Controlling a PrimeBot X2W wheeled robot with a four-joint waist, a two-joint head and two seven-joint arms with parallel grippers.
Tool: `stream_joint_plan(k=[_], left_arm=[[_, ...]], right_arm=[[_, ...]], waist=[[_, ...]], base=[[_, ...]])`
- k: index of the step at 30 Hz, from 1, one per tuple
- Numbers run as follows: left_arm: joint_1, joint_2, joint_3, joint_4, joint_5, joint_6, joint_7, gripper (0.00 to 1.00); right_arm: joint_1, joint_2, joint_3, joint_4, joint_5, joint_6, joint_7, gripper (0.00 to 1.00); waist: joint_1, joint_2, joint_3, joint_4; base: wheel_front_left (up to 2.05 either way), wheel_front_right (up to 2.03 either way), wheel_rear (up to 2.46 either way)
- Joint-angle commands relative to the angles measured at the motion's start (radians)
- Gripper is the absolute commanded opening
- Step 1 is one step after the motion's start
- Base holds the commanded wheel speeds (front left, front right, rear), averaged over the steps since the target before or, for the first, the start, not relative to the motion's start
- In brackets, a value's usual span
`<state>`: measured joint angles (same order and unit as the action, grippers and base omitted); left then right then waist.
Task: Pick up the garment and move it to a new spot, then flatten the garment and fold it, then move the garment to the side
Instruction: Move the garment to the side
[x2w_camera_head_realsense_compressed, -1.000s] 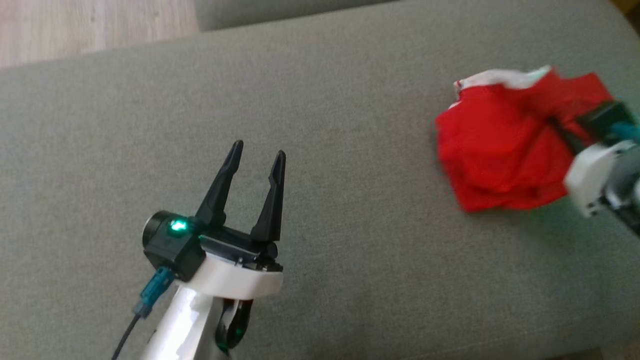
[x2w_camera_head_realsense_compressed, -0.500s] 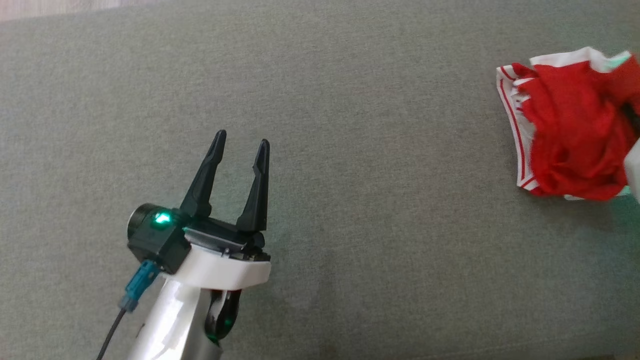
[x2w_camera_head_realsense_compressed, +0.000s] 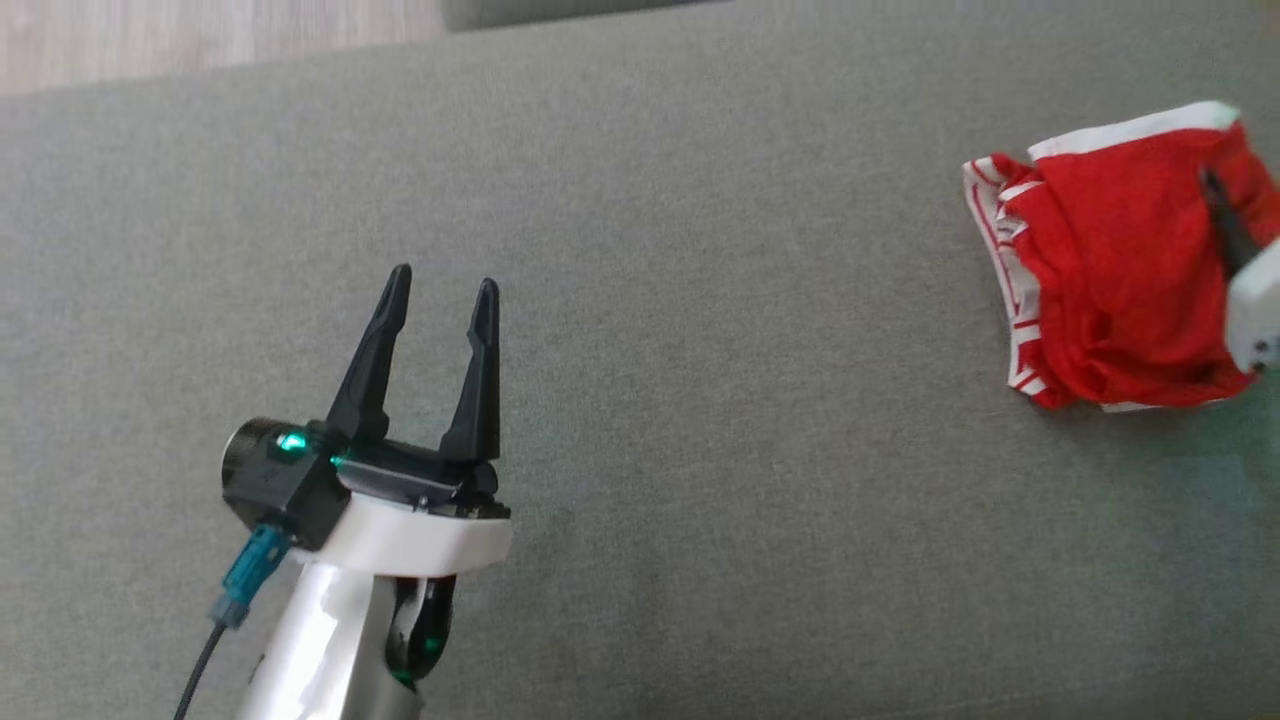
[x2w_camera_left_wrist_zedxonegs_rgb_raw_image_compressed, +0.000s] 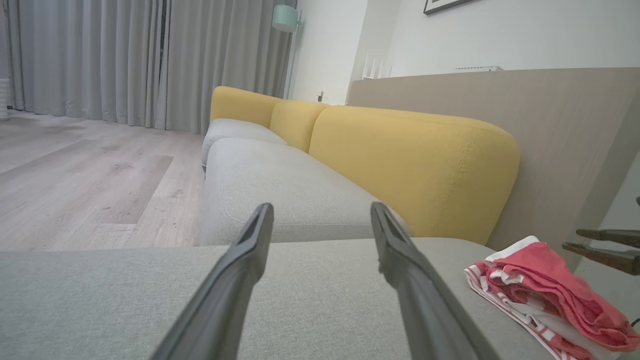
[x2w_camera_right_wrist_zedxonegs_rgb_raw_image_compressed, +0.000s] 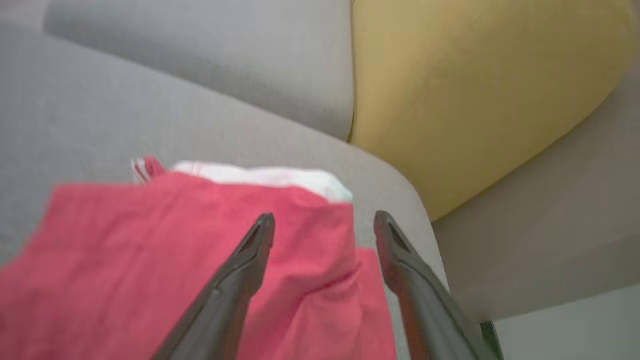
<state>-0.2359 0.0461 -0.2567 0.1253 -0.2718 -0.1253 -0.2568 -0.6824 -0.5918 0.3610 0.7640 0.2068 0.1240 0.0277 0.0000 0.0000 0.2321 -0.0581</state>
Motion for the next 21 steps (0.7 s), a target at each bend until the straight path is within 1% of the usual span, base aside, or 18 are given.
stream_joint_plan(k=[1,4,5,6,7,9,14,16,17,19,21], left_arm=[[-0.002,0.004,0.038,-0.030,0.003,-0.005,-0.005,1.00],[0.014,0.004,0.047,-0.028,-0.001,-0.005,-0.005,1.00],[0.014,0.004,0.047,-0.028,-0.001,-0.005,-0.005,1.00],[0.021,0.004,0.053,-0.027,-0.003,-0.005,-0.005,1.00],[0.034,0.004,0.062,-0.025,-0.008,-0.005,-0.005,1.00],[0.047,0.004,0.070,-0.023,-0.010,-0.003,-0.005,1.00],[0.084,0.004,0.103,-0.016,-0.022,0.023,-0.005,1.00],[0.102,0.004,0.106,-0.015,-0.046,0.021,-0.005,1.00],[0.109,0.007,0.106,-0.014,-0.021,0.020,-0.005,1.00],[0.126,0.007,0.121,-0.004,-0.009,0.021,-0.005,1.00],[0.140,0.006,0.136,-0.001,-0.006,0.021,-0.005,1.00]], right_arm=[[-0.018,0.007,-0.024,-0.053,-0.007,0.007,-0.025,1.00],[-0.017,0.071,-0.070,-0.121,0.001,0.007,-0.049,1.00],[-0.017,0.071,-0.070,-0.121,0.001,0.007,-0.049,1.00],[-0.011,0.093,-0.082,-0.145,0.008,0.007,-0.053,1.00],[0.006,0.129,-0.095,-0.198,0.008,0.007,-0.060,1.00],[0.028,0.171,-0.115,-0.254,0.015,0.007,-0.069,1.00],[0.111,0.306,-0.187,-0.395,0.011,0.007,-0.094,1.00],[0.162,0.371,-0.224,-0.440,-0.001,0.007,-0.104,1.00],[0.190,0.403,-0.240,-0.461,-0.012,0.007,-0.111,1.00],[0.252,0.472,-0.272,-0.492,-0.026,0.007,-0.130,1.00],[0.317,0.512,-0.284,-0.509,-0.037,0.007,-0.153,1.00]], waist=[[0.0000,0.0000,-0.030,-0.003],[0.0000,0.0000,-0.071,0.002],[0.0000,0.0000,-0.071,0.002],[0.0000,0.0000,-0.084,0.004],[0.0000,0.0000,-0.109,0.011],[0.0000,0.0000,-0.132,0.020],[0.0000,0.0000,-0.174,0.036],[0.0000,0.0000,-0.185,0.041],[0.0000,0.0000,-0.189,0.045],[0.0000,0.0000,-0.199,0.049],[0.0000,0.0000,-0.203,0.052]], base=[[0.00,0.00,0.00],[0.00,0.00,0.00],[0.00,0.00,0.00],[0.00,0.00,0.00],[0.00,0.00,0.00],[0.00,0.00,0.00],[0.00,0.00,0.00],[0.00,0.00,0.00],[0.00,0.00,0.00],[0.00,0.00,0.00],[0.00,0.00,0.00]])
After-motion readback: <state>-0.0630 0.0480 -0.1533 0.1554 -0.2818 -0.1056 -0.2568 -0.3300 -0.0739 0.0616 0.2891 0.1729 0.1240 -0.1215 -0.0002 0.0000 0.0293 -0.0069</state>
